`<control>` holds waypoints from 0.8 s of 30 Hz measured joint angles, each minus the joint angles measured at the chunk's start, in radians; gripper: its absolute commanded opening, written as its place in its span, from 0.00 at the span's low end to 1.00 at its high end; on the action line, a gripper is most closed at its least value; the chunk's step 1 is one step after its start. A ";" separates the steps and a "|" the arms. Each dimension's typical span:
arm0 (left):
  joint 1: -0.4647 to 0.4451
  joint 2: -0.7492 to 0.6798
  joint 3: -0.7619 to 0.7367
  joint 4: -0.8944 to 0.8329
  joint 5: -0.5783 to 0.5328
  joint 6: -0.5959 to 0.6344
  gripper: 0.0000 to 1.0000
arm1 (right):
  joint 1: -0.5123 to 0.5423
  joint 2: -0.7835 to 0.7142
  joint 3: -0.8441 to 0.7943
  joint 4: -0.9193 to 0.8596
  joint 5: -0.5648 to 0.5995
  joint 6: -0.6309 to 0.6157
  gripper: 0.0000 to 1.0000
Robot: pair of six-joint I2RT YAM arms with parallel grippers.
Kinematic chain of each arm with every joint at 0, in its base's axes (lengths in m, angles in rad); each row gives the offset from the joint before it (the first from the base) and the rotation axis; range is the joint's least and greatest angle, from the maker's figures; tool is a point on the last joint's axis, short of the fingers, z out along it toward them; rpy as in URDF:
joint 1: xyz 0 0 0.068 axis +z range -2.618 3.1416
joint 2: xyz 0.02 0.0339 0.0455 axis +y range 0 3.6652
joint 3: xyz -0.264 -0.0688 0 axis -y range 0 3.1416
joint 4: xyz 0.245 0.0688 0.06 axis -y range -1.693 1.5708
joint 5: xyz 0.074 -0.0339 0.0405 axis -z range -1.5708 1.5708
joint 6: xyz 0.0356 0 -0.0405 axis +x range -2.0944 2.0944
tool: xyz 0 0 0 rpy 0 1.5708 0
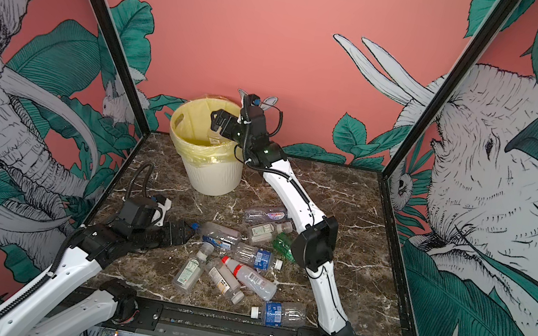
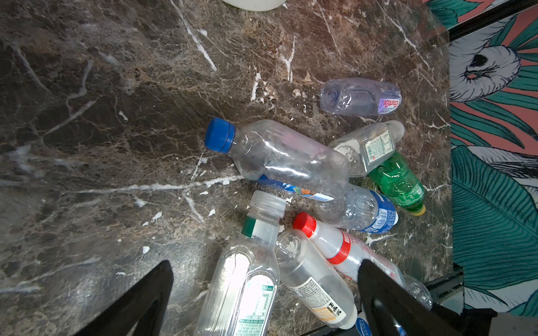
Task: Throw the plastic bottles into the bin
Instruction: 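Open the right gripper over the bin to drop the clear bottle, then withdraw the right arm from the bin back toward the bottle pile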
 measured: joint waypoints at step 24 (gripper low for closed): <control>0.000 0.003 0.011 0.015 0.090 0.111 0.99 | 0.013 -0.933 -0.987 -0.006 0.123 -0.039 0.99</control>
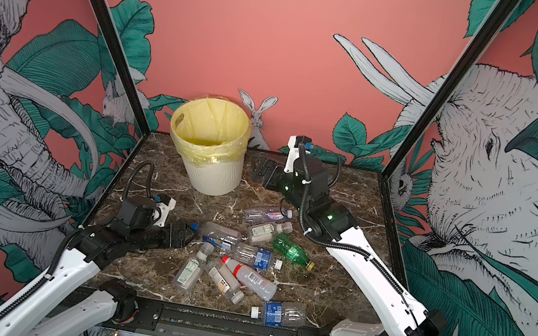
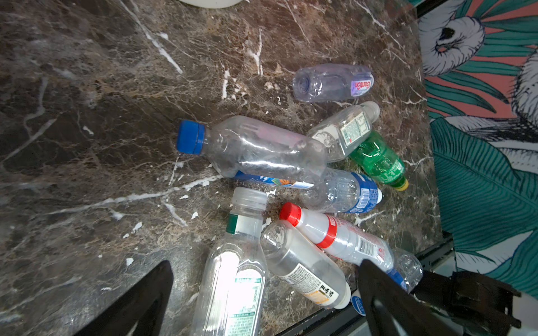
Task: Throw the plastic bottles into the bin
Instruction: 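Withdraw the right arm from the bin back toward the bottle pile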
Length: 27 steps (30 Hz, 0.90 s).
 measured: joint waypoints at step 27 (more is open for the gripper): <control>-0.008 -0.016 -0.018 -0.038 0.078 0.064 0.99 | 0.000 -0.352 -0.499 -0.178 0.120 0.041 0.99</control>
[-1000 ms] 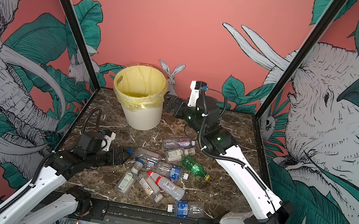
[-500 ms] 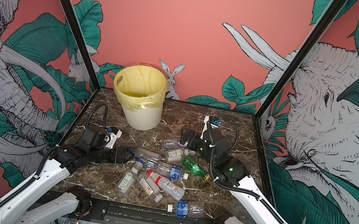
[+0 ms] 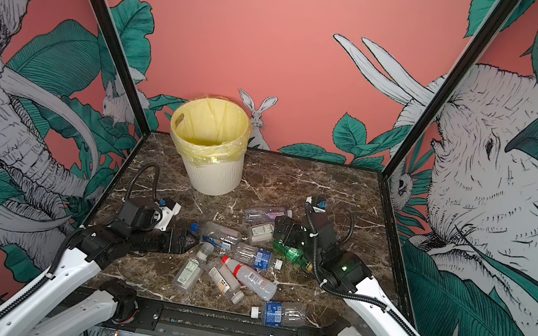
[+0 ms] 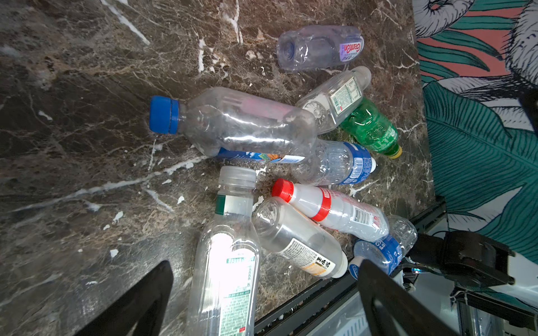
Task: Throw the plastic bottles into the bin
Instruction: 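Withdraw the right arm from the bin back toward the bottle pile, then lower the left gripper onto the white-capped clear bottle with green-striped label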
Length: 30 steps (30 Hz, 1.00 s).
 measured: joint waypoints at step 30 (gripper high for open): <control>-0.341 0.121 -0.090 -0.024 -0.288 -0.113 0.99 | -0.001 -0.048 -0.092 -0.006 0.019 0.055 0.99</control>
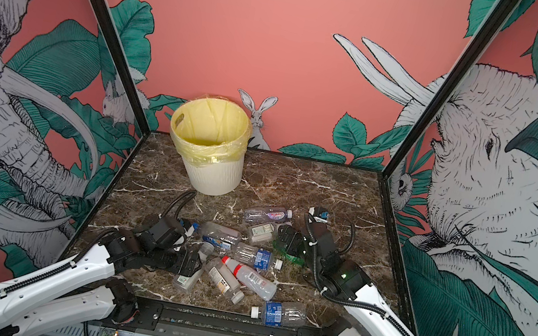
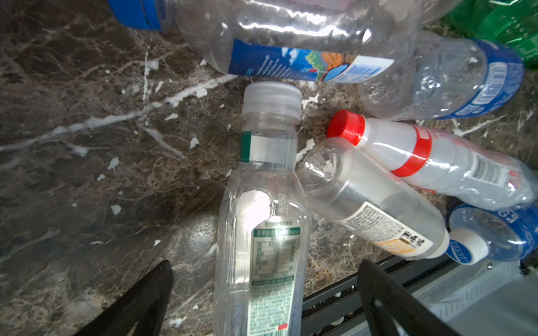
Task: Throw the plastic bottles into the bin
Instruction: 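Lower the left gripper onto the white-capped clear bottle with green-striped label, then close the left gripper around the white-capped clear bottle's body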
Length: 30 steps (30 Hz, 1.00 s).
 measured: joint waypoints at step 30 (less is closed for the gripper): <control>-0.136 0.129 -0.071 0.094 -0.106 -0.085 0.93 | -0.001 -0.027 -0.038 0.008 0.000 0.036 0.99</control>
